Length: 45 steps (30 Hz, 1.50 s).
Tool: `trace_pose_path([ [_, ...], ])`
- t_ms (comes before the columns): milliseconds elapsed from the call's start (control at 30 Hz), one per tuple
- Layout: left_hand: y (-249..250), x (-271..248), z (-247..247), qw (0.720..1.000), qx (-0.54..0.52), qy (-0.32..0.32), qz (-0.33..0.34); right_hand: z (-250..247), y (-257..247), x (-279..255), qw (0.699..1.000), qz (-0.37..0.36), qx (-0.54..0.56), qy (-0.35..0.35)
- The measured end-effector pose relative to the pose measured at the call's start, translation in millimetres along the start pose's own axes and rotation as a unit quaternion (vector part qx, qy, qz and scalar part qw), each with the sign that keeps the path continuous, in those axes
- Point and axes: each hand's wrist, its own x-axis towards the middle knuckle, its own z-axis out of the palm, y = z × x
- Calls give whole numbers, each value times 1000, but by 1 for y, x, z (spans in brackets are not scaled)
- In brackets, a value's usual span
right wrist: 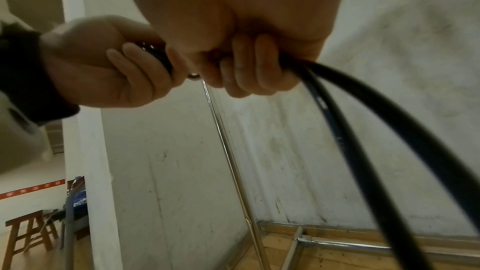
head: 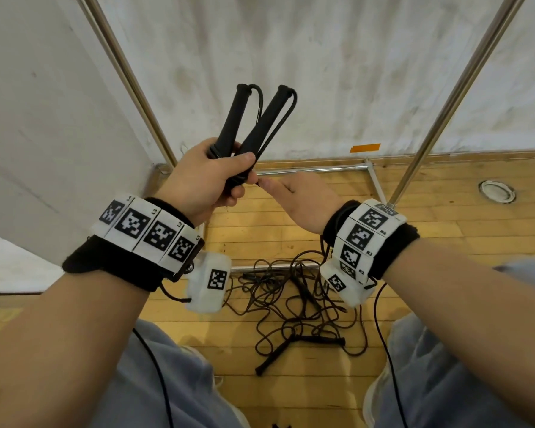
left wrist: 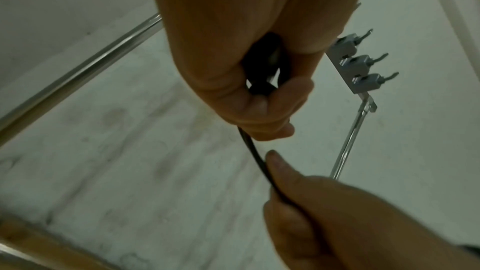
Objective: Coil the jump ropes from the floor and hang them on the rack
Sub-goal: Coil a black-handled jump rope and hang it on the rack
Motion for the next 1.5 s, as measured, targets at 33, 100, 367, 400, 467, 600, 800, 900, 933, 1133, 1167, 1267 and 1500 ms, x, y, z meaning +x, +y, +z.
trace_pose_path([
  [33, -1, 1, -1, 999, 32, 18, 6, 0, -1, -1, 1000, -7, 3, 1],
  [100, -4, 4, -1, 994, 96, 43, 21, 2, -4, -1, 1000, -14, 5, -3],
  [367, -10, 4, -11, 977, 205, 31, 43, -14, -5, -2, 1000, -14, 5, -22],
  [400, -12, 5, -10, 974, 217, 42, 52, -13, -6, -3, 999, -14, 8, -28],
  [467, -15, 7, -7, 967, 238, 67, 63, -10, -11, -4, 999, -17, 21, -39],
  [600, -21, 12, -5, 962, 254, 77, 60, -8, -17, -4, 998, -24, 18, -47],
  [800, -35, 13, 1, 906, 421, -6, 52, -13, -6, -6, 995, 9, 78, -57],
  [900, -41, 13, 9, 874, 483, -12, 62, -6, -5, -9, 988, 35, 135, -68],
  [933, -42, 13, 11, 870, 489, -1, 69, -5, -6, -10, 985, 39, 153, -64],
  [1133, -50, 16, 21, 830, 539, 81, 118, -3, -13, -14, 986, 14, 156, -57],
  [1167, -50, 17, 21, 828, 540, 84, 127, -2, -13, -14, 987, 8, 152, -57],
  [1267, -49, 19, 18, 827, 535, 100, 142, 3, -15, -14, 987, 7, 152, -57],
  [1500, -44, 28, 8, 815, 536, 161, 148, 4, -14, -13, 995, -15, 98, -30],
])
